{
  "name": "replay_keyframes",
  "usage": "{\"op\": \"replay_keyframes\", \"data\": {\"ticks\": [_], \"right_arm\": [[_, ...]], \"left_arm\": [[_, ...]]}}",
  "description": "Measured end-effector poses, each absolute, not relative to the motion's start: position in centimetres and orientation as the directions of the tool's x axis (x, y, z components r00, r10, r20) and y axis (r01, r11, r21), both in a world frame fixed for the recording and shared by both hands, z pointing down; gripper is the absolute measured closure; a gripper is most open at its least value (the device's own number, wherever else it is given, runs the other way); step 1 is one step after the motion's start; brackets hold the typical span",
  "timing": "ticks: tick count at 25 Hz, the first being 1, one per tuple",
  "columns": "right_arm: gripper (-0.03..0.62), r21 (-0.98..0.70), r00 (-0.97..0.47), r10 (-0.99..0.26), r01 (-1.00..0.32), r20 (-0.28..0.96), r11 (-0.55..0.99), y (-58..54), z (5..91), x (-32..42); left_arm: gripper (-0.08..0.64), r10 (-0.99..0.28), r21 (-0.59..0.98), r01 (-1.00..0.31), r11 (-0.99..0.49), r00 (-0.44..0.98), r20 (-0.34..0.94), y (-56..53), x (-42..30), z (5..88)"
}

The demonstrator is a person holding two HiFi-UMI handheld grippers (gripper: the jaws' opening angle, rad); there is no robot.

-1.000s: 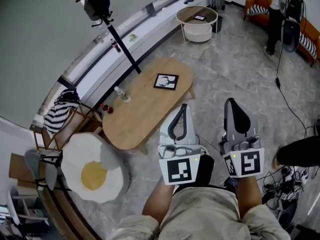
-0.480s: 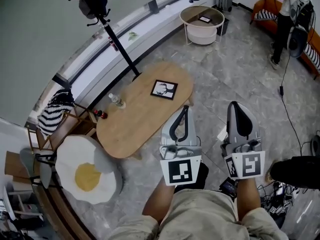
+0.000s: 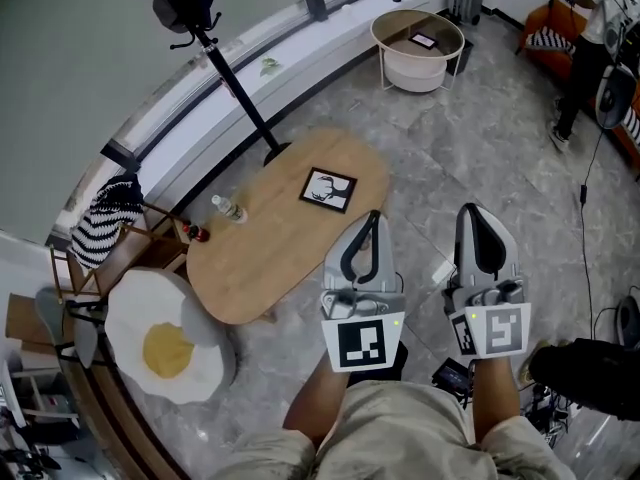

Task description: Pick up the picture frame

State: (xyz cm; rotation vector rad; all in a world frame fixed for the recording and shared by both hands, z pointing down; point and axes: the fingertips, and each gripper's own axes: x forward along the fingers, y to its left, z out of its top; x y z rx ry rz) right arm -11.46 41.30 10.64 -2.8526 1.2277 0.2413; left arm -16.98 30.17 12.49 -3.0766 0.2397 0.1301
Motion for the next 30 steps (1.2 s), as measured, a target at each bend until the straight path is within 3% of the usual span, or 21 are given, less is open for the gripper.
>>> {"op": "replay_keyframes", "data": {"ticks": [13, 30], "right_arm": [[0.591, 0.062, 0.639, -0.756, -0.757, -0.140, -0.651, 37.7, 10.3, -7.6], [0.591, 0.118, 0.500, -0.842, -0.841, -0.201, -0.527, 31.7, 7.1, -10.0]], "left_arm": [[0.555, -0.191, -0.017, -0.194, -0.981, 0.978, -0.088, 27.3, -13.4, 12.7], [0.555, -0.354, 0.010, -0.357, -0.934, 0.921, -0.162, 21.8, -17.0, 10.0]]}}
